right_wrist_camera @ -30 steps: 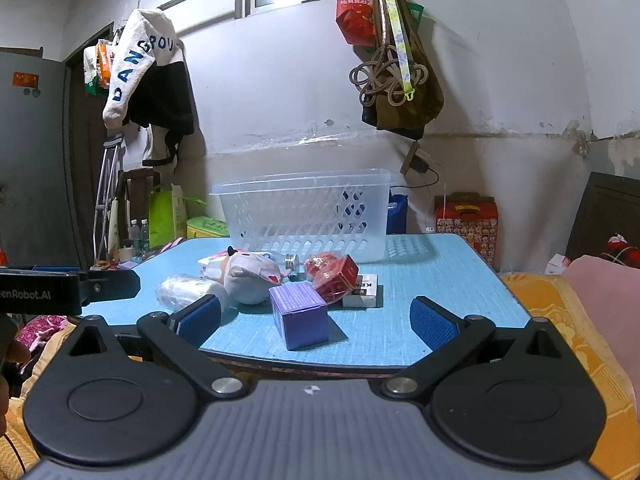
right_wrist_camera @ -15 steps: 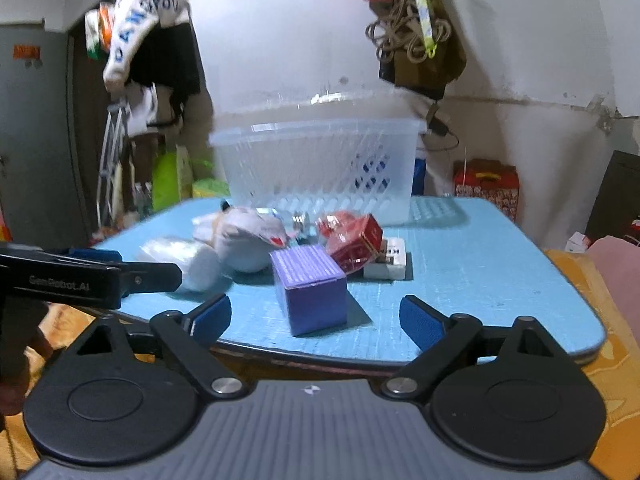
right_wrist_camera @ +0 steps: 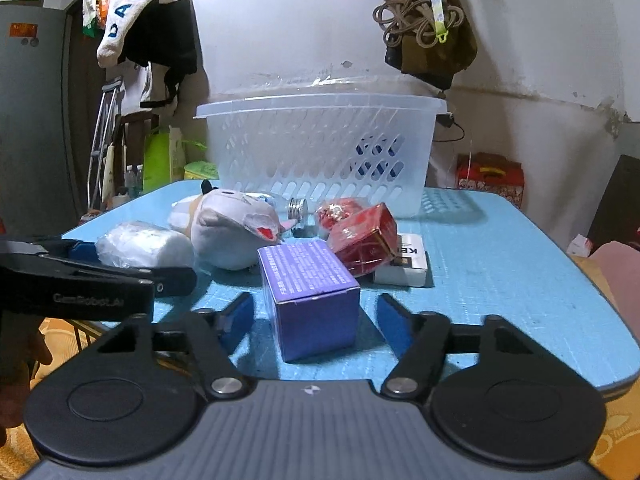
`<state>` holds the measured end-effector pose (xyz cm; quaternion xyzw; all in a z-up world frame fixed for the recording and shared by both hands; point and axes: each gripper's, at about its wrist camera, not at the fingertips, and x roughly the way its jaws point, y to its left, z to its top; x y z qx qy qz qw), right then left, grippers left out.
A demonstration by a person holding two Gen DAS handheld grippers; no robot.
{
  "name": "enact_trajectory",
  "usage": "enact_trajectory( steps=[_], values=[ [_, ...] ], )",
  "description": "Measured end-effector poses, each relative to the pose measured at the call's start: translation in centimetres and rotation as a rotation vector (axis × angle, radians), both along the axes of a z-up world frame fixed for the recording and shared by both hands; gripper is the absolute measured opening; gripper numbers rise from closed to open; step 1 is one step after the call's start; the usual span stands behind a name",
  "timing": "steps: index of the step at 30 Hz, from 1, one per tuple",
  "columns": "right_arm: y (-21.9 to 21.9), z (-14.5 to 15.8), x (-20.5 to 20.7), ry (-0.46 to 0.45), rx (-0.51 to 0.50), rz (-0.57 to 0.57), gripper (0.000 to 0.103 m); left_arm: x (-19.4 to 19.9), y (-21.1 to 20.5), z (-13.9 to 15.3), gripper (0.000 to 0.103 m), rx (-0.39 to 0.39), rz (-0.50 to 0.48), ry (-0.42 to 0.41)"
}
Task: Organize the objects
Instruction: 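Grasp the purple box with the right tool while the left tool grasps the plastic-wrapped white roll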
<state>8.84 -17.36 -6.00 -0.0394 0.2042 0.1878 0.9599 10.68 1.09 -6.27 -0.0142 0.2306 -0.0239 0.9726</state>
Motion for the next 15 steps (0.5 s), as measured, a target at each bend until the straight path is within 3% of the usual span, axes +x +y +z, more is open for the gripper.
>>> enact_trajectory(
  steps=[1,2,8,15],
  values=[
    [0.0,0.0,0.2,0.005,-0.004,0.002,0.052,0.1,-0.1,0.1,0.080,0.004,-0.002,-0.003],
    [0.1,0.1,0.3,0.008,-0.007,0.006,0.050,0.1,-0.1,0.1,0.077,0.008,-0.004,-0.007],
    [0.3,1.3,-1.2,-0.007,-0.014,0.000,0.048,-0.9,0.3,0.3,0.077,0.017,-0.009,-0.024],
    [0.8,3.0,-1.5,0.009,-0.029,0.006,0.047,-2.5,0.4,2.8,0.077,0.080,0.001,-0.051]
  ],
)
